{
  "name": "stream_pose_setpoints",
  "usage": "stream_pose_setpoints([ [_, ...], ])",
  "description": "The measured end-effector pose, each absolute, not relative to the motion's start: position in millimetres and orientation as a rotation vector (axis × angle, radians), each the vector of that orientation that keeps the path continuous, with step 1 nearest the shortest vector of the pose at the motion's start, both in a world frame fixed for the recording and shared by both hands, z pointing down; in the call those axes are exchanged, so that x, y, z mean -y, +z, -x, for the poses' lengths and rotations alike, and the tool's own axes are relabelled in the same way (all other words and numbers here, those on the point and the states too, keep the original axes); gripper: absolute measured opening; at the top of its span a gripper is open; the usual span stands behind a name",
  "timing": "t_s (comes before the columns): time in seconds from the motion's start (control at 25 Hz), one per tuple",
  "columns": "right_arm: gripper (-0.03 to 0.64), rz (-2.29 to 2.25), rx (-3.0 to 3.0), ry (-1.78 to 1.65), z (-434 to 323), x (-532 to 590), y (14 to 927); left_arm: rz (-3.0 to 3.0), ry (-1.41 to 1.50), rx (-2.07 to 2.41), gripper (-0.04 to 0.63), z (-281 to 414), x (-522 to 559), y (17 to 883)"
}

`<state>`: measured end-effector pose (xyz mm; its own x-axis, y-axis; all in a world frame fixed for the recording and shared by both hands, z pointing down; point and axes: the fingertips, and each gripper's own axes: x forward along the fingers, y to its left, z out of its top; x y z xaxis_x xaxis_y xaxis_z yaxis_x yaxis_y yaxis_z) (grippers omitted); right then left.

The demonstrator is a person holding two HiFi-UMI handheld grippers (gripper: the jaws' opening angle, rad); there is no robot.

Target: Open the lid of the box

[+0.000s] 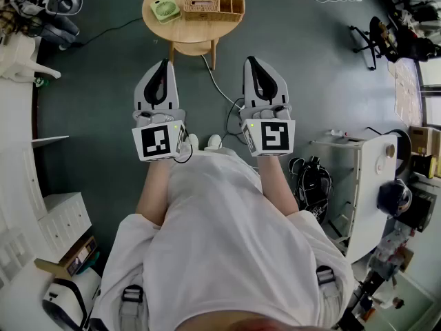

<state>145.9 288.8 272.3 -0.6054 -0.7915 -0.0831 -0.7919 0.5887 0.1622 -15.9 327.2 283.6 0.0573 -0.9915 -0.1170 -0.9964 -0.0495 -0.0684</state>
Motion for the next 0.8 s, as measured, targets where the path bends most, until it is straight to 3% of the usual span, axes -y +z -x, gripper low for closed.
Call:
stream_pose_setpoints([
  [0.8, -0.002, 1.455, -2.846, 0.218, -87, -264, 300, 2.260, 0.073, -2.058, -0.006, 83, -301, 308],
])
